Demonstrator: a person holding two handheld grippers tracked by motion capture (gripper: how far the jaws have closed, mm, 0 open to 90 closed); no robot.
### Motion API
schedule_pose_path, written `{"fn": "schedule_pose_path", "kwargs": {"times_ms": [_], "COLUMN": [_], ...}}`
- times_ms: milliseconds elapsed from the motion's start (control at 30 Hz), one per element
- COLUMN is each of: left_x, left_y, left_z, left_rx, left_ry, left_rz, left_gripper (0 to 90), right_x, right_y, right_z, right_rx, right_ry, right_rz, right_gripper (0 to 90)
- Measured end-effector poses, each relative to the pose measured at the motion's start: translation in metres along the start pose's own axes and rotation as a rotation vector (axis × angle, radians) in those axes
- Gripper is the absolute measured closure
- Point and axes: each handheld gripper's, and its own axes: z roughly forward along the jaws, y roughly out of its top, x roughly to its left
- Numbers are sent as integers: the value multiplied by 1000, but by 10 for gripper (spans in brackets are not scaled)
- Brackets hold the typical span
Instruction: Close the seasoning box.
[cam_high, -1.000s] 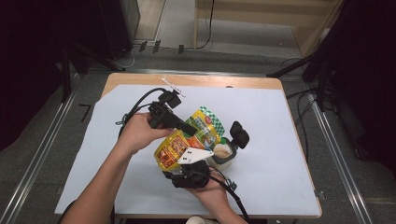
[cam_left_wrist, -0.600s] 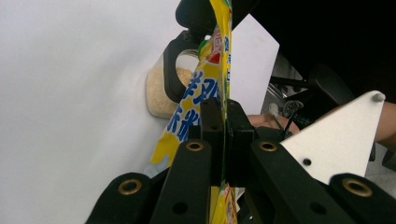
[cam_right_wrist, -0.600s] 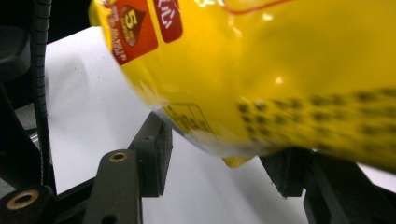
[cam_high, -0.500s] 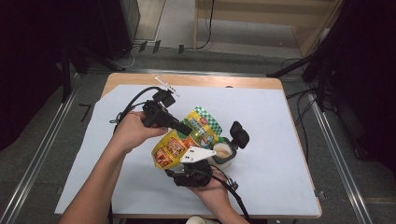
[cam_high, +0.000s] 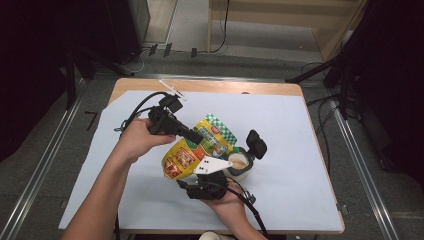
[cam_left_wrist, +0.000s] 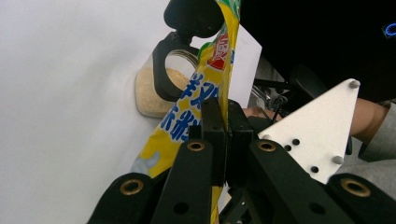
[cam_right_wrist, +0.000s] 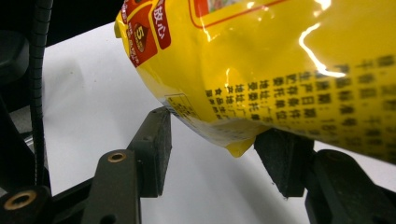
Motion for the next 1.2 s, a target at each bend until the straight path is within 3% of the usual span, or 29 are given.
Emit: {"fn": "schedule_pose_path", "kwargs": {"times_ms": [400,800,1033,1200], "left_x": [5,15,23,34], "left_y": [-4,-8,-11,-12], "left_z": [-14,-30,-38,-41], "left_rx": [-50,-105,-129,-171], "left_ry": [-29,-2,41,98], "left_rz": [0,-15,-35,-37], "left_gripper": [900,900,900,900], "right_x": [-3,-9,-9,-8], "right_y": [1,2,2,2], "right_z": [-6,-9,-10,-10], "right_rx": [-20,-21,-24,-21], "right_ry": [-12,-20,-11,-7], "right_rz": [6,25,29,31], "right_gripper": [468,467,467,468]}}
